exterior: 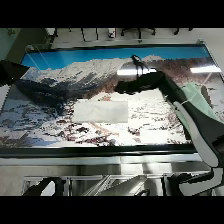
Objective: Fold the shirts.
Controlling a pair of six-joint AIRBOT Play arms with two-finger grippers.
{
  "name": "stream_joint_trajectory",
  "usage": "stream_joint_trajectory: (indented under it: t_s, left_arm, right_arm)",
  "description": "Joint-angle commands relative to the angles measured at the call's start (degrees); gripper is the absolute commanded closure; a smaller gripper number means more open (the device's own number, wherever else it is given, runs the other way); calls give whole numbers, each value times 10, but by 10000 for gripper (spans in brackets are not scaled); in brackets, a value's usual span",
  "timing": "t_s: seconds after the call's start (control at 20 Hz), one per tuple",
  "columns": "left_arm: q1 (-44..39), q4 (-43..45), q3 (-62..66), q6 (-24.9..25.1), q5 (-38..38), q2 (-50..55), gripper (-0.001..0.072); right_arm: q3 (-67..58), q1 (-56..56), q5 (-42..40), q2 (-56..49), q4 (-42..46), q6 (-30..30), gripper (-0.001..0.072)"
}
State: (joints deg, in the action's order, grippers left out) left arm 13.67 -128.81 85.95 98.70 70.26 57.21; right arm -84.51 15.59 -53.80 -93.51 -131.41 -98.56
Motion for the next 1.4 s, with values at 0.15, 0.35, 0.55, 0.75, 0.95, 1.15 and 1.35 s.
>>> stream_joint_trajectory:
  t_s: [0.15, 0.35, 0.55, 0.75, 0.95, 1.15, 1.35]
  left_arm:
    - [1, 1, -3, 1, -2, -1, 689]
    - [1, 1, -3, 1, -2, -1, 689]
    - [1, 1, -3, 1, -2, -1, 690]
    - [1, 1, -3, 1, -2, -1, 689]
    - [1, 1, -3, 1, -1, -1, 689]
    - [1, 1, -3, 1, 0, -1, 689]
    - [1, 1, -3, 1, 2, -1, 689]
  right_arm:
    - [37, -91, -146, -87, -4, 16, 59]
    - [37, -66, -131, -141, -66, -13, 63]
    - [37, -43, -99, -157, -74, -13, 64]
    - [33, -28, -87, -157, -94, -23, 584]
    - [12, -29, -87, -133, -102, -37, 691]
    - [-45, -107, -87, -45, -102, -29, 691]
    - [-84, -256, -87, 47, -100, 6, 691]
